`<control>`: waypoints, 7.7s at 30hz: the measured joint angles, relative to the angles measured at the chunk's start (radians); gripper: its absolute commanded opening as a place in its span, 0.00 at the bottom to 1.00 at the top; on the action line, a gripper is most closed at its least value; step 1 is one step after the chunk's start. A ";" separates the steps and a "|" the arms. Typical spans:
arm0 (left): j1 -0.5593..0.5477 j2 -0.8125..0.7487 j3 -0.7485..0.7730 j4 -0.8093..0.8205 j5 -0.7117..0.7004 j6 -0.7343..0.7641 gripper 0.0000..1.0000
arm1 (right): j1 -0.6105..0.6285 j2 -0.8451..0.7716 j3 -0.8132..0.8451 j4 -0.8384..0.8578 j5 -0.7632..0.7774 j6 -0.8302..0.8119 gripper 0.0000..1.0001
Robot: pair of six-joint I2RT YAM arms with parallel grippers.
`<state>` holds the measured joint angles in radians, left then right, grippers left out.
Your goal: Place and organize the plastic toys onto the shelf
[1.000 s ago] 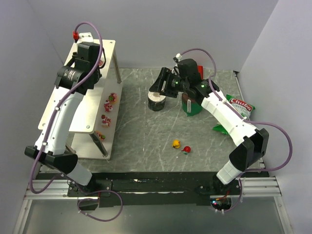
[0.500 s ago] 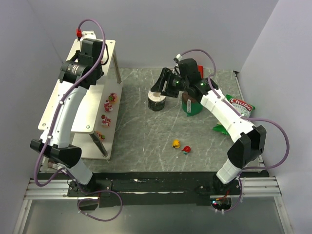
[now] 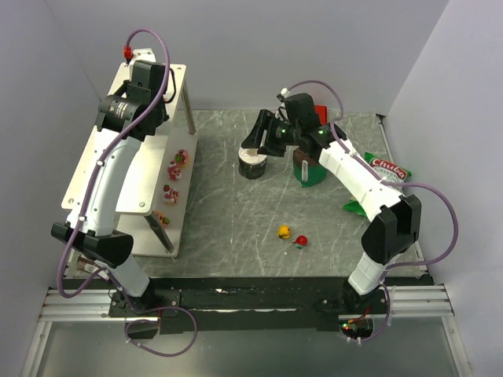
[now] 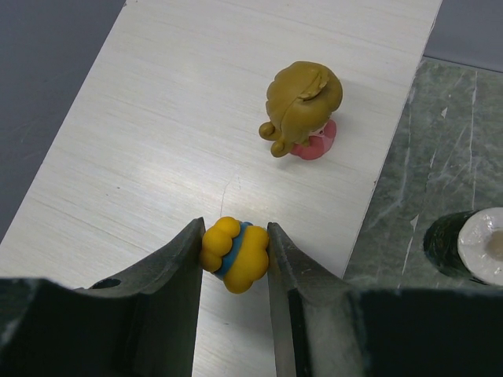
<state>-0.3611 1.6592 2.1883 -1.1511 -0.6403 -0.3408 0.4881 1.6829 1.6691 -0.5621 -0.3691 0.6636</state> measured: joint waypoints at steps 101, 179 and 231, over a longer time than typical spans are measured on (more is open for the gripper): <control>-0.822 0.265 -0.738 0.572 0.543 0.393 0.93 | -0.478 -0.422 -0.489 -0.145 0.172 -0.108 0.76; -0.651 0.188 -0.095 -0.036 0.170 -0.066 0.18 | -0.481 -0.350 -0.469 -0.071 0.087 -0.085 0.69; -0.115 -0.264 -0.185 -0.152 0.006 -0.079 0.20 | -0.285 -0.170 -0.231 -0.145 0.113 -0.108 0.68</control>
<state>-0.4763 1.3952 2.0029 -1.3029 -0.6346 -0.4202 0.2028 1.5127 1.4380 -0.7067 -0.2558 0.5556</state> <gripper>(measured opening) 0.434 0.682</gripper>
